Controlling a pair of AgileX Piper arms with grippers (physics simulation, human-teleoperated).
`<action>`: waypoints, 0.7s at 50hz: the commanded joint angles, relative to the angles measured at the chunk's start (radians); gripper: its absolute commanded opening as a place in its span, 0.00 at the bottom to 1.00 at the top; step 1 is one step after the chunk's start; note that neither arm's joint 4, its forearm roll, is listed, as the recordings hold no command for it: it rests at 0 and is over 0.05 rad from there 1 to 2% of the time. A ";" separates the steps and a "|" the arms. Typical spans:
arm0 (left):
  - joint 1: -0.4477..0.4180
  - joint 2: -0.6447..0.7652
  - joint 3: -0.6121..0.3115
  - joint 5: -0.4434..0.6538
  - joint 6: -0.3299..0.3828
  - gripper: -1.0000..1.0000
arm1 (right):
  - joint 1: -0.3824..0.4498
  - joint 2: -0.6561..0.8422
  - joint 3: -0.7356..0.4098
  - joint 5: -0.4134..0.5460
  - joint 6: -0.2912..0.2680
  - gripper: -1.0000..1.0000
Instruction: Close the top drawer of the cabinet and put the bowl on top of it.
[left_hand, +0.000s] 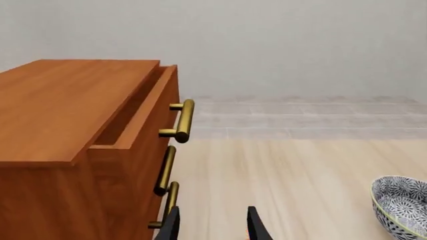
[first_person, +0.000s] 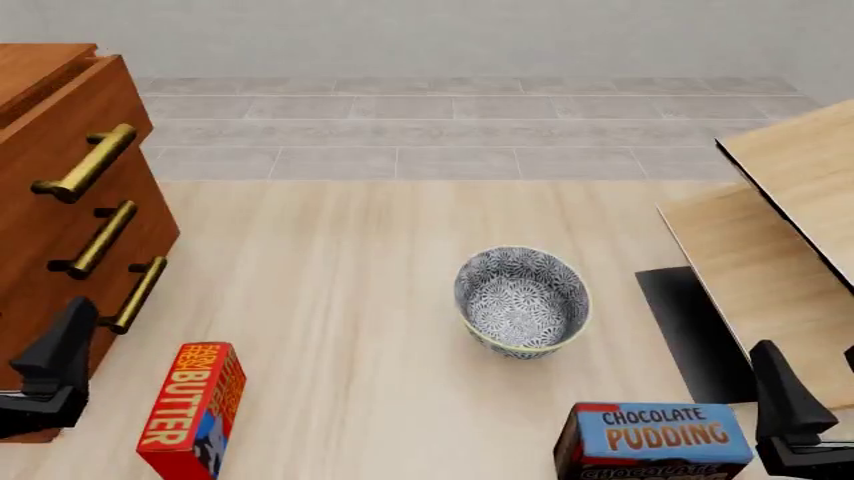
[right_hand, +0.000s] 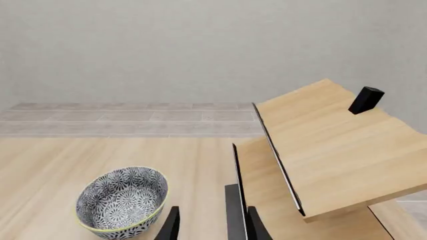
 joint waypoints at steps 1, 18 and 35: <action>0.015 0.134 -0.096 0.002 -0.033 1.00 | 0.000 -0.001 -0.001 0.002 0.000 1.00; 0.031 0.197 -0.165 0.021 -0.088 1.00 | 0.000 -0.001 -0.001 0.002 0.000 1.00; 0.053 0.279 -0.148 -0.050 -0.116 1.00 | 0.000 -0.002 -0.001 0.002 0.000 1.00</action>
